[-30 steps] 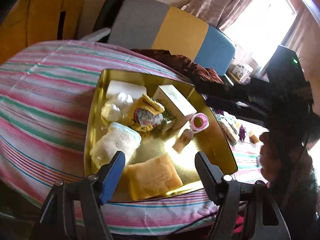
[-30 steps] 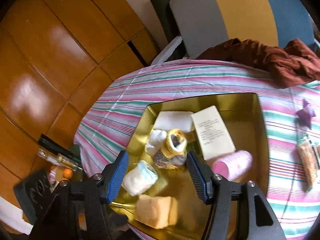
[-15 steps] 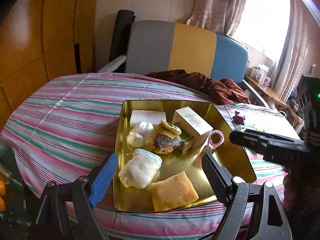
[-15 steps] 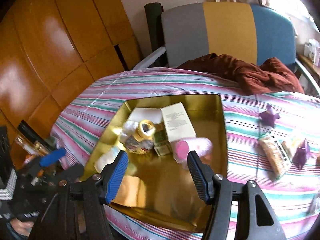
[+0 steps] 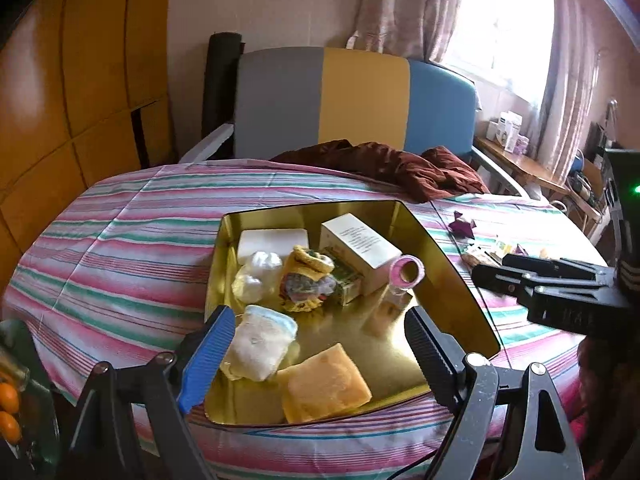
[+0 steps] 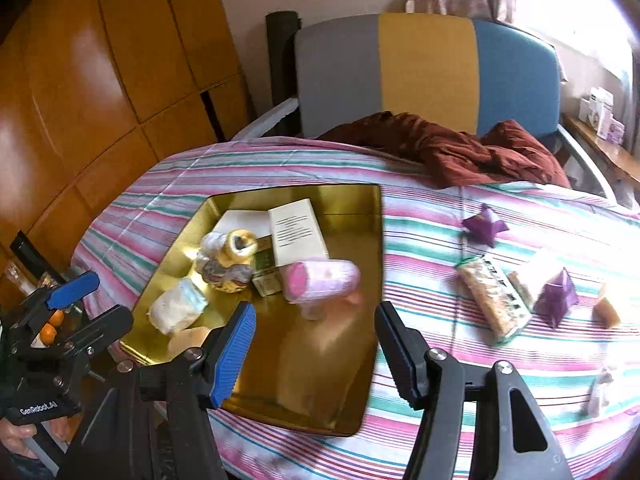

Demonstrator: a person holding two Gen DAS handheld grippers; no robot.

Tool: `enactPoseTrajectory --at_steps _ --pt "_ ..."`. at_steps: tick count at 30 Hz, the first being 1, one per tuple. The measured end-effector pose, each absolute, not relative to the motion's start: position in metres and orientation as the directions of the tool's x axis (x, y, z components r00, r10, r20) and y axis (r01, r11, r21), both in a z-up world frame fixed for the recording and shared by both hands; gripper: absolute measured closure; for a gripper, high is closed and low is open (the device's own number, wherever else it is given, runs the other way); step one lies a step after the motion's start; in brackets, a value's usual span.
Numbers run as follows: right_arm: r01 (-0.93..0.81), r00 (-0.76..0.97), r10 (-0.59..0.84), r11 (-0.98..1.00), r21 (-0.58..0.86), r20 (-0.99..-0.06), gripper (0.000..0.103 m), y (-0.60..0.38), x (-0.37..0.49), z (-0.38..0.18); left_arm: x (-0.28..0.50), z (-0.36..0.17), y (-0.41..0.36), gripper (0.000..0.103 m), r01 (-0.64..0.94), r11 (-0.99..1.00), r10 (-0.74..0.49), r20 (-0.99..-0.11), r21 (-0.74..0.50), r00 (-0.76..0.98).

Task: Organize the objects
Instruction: 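Withdraw both grippers from the tray toward the remaining packets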

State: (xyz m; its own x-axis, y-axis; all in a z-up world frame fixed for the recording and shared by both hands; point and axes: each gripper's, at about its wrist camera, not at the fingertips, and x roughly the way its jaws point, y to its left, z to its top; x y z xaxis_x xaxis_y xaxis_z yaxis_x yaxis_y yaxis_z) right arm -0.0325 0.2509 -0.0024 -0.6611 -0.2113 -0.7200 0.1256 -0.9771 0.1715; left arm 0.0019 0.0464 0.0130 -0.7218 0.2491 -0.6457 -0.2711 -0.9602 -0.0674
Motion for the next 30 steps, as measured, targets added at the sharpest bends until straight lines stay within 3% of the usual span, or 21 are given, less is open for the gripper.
enactPoseTrajectory --at_steps 22,30 --pt "-0.042 -0.675 -0.039 -0.995 0.092 -0.737 0.040 0.334 -0.038 0.006 0.009 0.012 0.093 0.014 -0.385 -0.922 0.271 -0.638 0.043 -0.721" --pt "-0.216 -0.675 0.099 -0.974 0.068 -0.731 0.040 0.415 -0.053 0.005 0.009 0.013 0.112 0.014 -0.445 -0.894 0.317 -0.641 0.044 -0.700"
